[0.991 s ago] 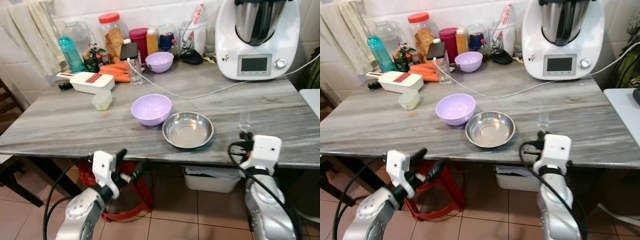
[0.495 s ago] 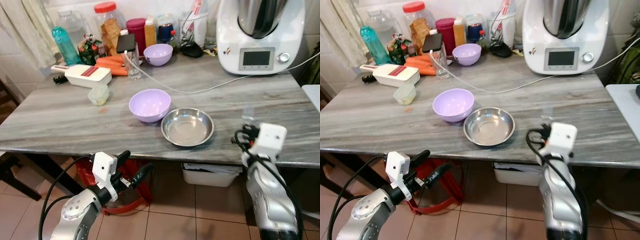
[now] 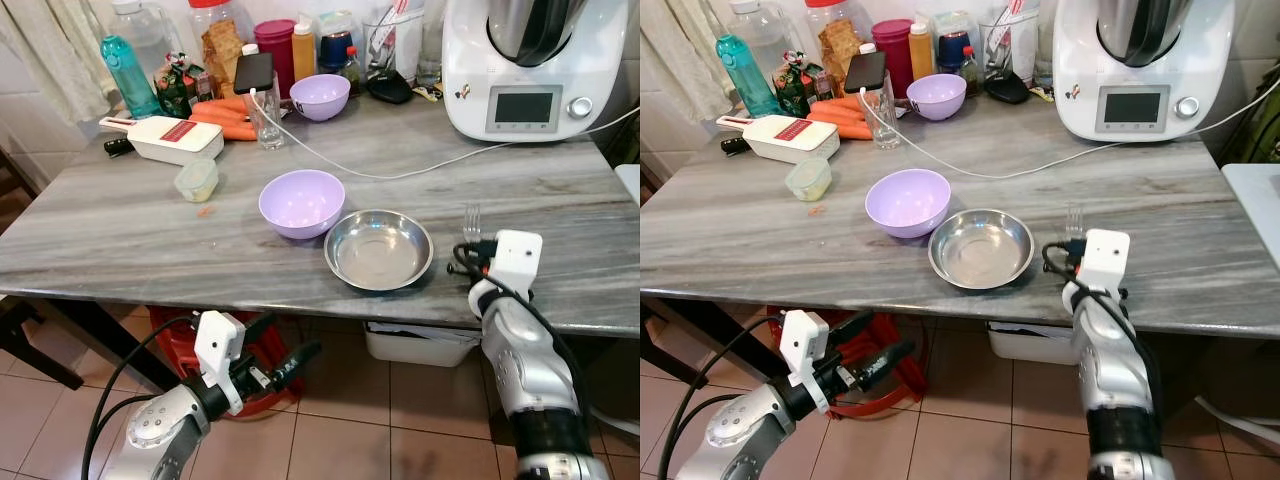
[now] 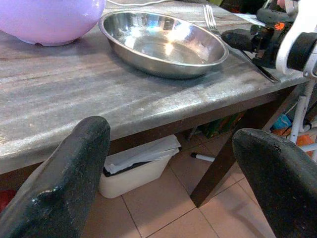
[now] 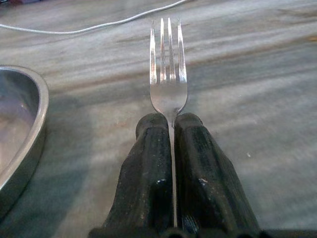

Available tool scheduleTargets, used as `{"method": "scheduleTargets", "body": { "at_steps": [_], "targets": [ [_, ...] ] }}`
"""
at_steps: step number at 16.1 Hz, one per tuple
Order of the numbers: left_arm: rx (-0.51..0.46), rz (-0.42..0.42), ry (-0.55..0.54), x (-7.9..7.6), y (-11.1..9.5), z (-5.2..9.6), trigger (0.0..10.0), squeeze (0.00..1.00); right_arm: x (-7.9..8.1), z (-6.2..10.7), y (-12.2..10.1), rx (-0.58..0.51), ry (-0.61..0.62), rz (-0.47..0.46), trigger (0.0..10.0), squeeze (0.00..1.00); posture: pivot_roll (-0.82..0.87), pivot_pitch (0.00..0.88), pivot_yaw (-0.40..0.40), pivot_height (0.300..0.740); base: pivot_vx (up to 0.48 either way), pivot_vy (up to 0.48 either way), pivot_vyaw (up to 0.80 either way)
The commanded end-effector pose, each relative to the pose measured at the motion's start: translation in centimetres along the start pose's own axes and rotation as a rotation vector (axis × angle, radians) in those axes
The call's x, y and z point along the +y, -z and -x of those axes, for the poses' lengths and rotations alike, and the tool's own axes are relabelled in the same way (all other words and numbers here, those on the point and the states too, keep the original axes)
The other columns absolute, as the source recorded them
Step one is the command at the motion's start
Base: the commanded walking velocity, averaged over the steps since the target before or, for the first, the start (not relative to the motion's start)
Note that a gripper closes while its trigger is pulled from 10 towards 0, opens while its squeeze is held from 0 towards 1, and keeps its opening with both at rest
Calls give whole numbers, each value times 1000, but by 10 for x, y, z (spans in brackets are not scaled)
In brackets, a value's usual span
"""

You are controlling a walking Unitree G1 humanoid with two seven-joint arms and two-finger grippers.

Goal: Setting the table

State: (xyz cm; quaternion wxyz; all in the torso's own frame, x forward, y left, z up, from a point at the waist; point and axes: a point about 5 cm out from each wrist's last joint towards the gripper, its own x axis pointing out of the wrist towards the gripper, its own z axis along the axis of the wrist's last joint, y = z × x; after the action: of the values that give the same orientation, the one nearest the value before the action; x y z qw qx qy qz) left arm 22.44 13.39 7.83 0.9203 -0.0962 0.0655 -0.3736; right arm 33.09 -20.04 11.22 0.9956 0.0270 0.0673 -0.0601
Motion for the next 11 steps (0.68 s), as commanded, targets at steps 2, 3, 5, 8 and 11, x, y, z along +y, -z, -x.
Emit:
{"method": "scheduleTargets", "body": {
  "at_steps": [2,3,5,8,11],
  "targets": [
    [8,-20,15,-1,-3,-1,10000,0,4,-6,-3,-4,-20,-13,10000,0,-40,98,126,740,0,0,0],
    [7,-20,18,-1,-3,-1,10000,0,4,-8,-3,-2,-21,-14,10000,0,-41,99,128,740,0,0,0],
    [7,-22,22,-2,-4,-2,10000,0,7,-13,-2,7,-29,-21,10000,0,-39,99,130,740,0,0,0],
    [5,-25,35,-3,-5,-2,10000,0,10,-17,-3,15,-48,-18,10000,0,-36,97,129,740,0,0,0],
    [5,-26,36,-3,-5,-3,10000,0,11,-18,2,38,-55,-16,10000,796,-35,95,126,740,0,0,0]
  ]
}}
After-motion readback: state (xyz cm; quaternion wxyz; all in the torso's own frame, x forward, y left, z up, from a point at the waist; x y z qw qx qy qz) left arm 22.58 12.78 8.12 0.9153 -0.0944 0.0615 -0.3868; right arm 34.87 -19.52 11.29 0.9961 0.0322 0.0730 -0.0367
